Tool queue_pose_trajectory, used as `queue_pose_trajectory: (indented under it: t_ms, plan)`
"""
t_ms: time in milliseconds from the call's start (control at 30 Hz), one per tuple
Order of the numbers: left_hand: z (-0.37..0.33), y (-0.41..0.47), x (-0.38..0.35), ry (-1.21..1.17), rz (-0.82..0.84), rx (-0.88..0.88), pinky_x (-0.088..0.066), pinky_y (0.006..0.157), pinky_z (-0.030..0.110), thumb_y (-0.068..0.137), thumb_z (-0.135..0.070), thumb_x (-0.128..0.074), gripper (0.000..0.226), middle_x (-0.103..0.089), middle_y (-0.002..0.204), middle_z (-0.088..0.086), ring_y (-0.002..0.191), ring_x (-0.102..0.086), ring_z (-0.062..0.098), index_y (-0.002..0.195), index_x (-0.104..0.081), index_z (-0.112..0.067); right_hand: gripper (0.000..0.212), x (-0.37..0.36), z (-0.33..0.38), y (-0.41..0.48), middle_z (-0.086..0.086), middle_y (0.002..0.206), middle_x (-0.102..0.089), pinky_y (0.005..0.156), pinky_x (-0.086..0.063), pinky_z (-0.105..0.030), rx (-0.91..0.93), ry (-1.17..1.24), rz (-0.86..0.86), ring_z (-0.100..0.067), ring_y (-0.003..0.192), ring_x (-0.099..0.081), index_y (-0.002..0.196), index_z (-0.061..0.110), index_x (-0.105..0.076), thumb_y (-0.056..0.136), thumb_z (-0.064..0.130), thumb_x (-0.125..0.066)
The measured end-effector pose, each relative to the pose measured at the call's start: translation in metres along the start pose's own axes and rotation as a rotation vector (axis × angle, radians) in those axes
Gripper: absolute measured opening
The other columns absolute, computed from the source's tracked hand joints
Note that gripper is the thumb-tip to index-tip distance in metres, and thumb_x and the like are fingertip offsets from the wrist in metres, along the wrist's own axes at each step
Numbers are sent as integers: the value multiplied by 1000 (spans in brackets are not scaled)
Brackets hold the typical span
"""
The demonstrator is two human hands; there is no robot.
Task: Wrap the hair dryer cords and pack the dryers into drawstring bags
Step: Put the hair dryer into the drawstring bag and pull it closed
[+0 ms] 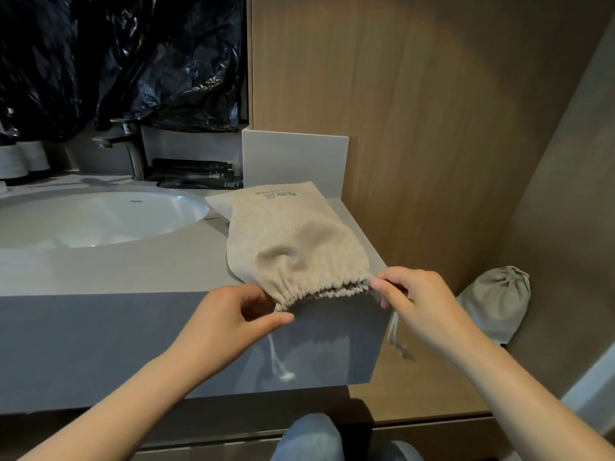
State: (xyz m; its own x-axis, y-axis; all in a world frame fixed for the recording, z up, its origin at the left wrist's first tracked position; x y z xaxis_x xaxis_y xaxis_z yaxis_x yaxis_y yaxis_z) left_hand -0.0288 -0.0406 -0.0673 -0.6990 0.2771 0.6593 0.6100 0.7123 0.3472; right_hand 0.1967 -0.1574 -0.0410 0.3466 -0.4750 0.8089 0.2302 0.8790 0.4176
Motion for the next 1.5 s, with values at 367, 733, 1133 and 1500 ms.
queue_pose_trajectory:
  t_ms: [367,733,1133,1500]
  plan:
    - [3,5,30,163,-54,-196,-47,65,17,84,-54,-57,32,-65,64,-16,69,-62,3,70,-70,-28,19,17,-19,4,25,68,-53,61,-35,-8,-19,-106,-69,5,70,-53,77,31,-65,92,21,-60]
    - [-7,9,0,9,71,-73,-53,70,16,75,-55,-69,30,-72,78,-15,78,-66,-3,92,-72,-30,23,1,1,-4,23,91,-56,79,-39,-21,-3,-167,111,1,91,-48,103,37,-60,88,53,-55]
    - [-25,23,-16,93,-43,-155,-49,64,28,85,-34,-68,17,-59,69,-14,66,-57,6,75,-75,-23,25,-5,12,8,23,68,-49,74,-34,-26,67,-152,5,-3,76,-48,74,32,-55,98,36,-47]
    - [-23,25,10,328,-39,-294,-44,55,25,85,-29,-71,16,-54,63,-12,57,-52,7,72,-73,-19,13,4,1,6,21,78,-61,75,-39,-27,71,-309,-30,-4,76,-51,82,31,-67,91,29,-58]
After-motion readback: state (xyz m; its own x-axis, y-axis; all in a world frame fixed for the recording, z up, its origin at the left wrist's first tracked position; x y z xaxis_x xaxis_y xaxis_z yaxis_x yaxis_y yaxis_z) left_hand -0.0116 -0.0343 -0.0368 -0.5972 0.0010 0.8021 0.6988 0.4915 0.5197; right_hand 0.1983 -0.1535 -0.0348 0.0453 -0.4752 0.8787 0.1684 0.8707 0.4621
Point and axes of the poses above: each hand's wrist, its own y-axis towards the middle knuckle, its own x-axis out of the back of the hand, z = x × y, the point moved 6 cm from there along y, towards the middle knuckle
